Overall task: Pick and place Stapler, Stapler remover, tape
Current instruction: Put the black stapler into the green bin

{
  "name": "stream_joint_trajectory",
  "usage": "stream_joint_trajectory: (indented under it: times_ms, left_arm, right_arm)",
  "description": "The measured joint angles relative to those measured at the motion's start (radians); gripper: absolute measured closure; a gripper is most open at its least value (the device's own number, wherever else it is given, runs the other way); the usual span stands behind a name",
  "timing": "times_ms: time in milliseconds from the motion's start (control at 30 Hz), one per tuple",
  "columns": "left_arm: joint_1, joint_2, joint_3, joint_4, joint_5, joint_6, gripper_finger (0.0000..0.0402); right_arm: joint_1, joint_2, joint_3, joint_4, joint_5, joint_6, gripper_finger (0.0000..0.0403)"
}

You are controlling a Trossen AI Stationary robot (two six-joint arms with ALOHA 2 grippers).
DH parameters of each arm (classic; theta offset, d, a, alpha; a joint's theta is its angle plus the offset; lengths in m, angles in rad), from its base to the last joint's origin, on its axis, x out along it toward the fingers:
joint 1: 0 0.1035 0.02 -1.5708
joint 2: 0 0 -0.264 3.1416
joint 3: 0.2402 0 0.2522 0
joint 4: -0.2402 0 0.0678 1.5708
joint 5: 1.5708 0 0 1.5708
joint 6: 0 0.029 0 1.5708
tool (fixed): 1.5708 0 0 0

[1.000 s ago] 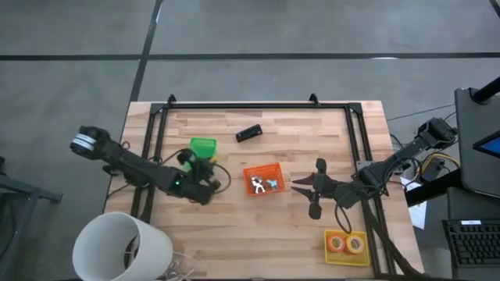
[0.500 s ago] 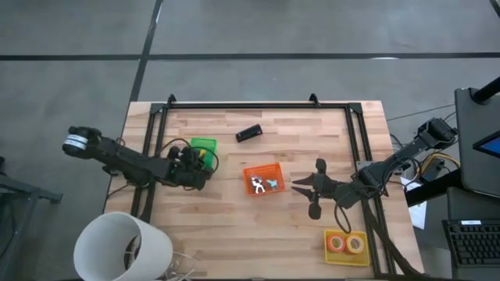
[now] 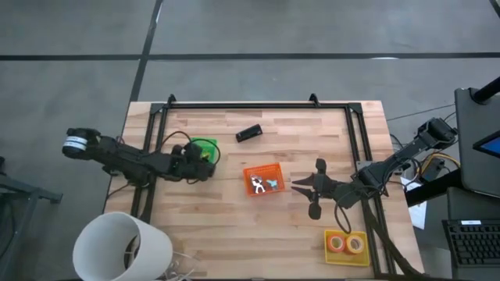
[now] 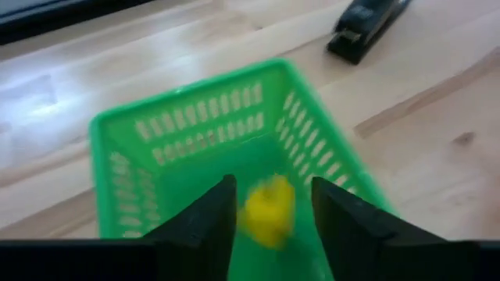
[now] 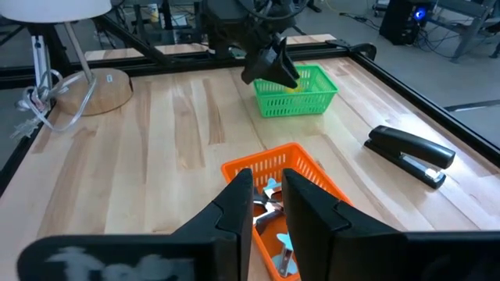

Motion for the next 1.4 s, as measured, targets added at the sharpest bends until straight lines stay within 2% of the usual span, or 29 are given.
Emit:
stream_joint_trajectory:
  times_ms: [167, 233, 300, 400, 467, 733, 967, 1200, 1400]
  left_arm:
    - [0.0, -0.004, 0.018, 0.072, -0.001, 0.093, 0.0195]
    - [0.0, -0.007, 0.044, 0.106, -0.035, 0.138, 0.0187]
    - [0.0, -0.005, 0.07, 0.197, -0.05, 0.266, 0.0184]
    - [0.016, 0.007, 0.109, 0.346, 0.041, 0.44, 0.0184]
    - [0.043, 0.017, 0.145, 0.388, 0.125, 0.523, 0.0184]
    - [0.209, 0.109, 0.254, 0.392, 0.385, 0.709, 0.0183]
    - [0.344, 0.27, 0.336, 0.387, 0.502, 0.795, 0.0183]
    - [0.405, 0.429, 0.413, 0.383, 0.519, 0.916, 0.0183]
    - [0.438, 0.521, 0.48, 0.376, 0.515, 0.917, 0.0183]
  right_arm:
    - [0.0, 0.0, 0.0, -0.001, 0.0, 0.0, 0.0336]
    - [0.0, 0.0, 0.0, -0.001, 0.0, 0.0, 0.0333]
    - [0.0, 0.0, 0.0, -0.001, 0.0, -0.001, 0.033]
    - [0.0, 0.0, 0.0, -0.001, 0.0, -0.001, 0.0327]
    - [0.0, 0.0, 0.0, 0.0, 0.0, -0.001, 0.0326]
    - [0.0, 0.0, -0.002, -0.001, 0.0, -0.001, 0.0335]
    - [0.0, 0.0, -0.011, -0.001, 0.0, -0.001, 0.0344]
    - [0.0, 0.0, -0.013, -0.001, 0.0, -0.001, 0.0338]
    - [0.0, 0.0, -0.016, 0.0, 0.0, -0.004, 0.0341]
